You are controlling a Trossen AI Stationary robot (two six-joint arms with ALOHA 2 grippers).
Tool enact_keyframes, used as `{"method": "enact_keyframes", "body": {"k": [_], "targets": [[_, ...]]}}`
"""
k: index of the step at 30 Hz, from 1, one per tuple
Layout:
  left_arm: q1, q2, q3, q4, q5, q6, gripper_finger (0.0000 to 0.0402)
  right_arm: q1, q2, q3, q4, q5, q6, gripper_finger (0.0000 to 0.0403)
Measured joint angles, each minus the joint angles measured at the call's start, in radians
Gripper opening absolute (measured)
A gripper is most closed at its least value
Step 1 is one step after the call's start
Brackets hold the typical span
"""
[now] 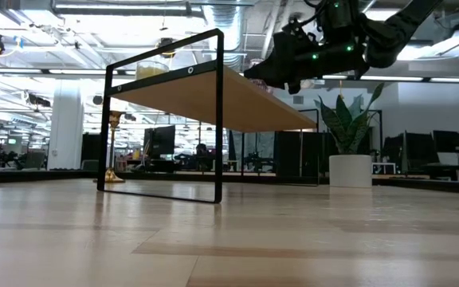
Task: Pick & Place candle stick holders
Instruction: Put the top glass candle holder on the shelf
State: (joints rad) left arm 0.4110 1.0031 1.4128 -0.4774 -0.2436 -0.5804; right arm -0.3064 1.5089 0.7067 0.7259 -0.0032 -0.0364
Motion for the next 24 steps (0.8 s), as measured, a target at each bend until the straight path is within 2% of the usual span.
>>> {"method": "enact_keyframes", "body": {"k": [11,24], "targets": [[0.000,0.000,0.000,0.000,0.000,0.000,0.0289,0.011,0.018,0.075,-0.111,-0.003,-0.022,0.0109],[0.000,0.000,0.000,0.000,0.000,0.000,0.0289,0.002,0.018,0.076,-0.113,-0.023,-0.037,0.0109]]}}
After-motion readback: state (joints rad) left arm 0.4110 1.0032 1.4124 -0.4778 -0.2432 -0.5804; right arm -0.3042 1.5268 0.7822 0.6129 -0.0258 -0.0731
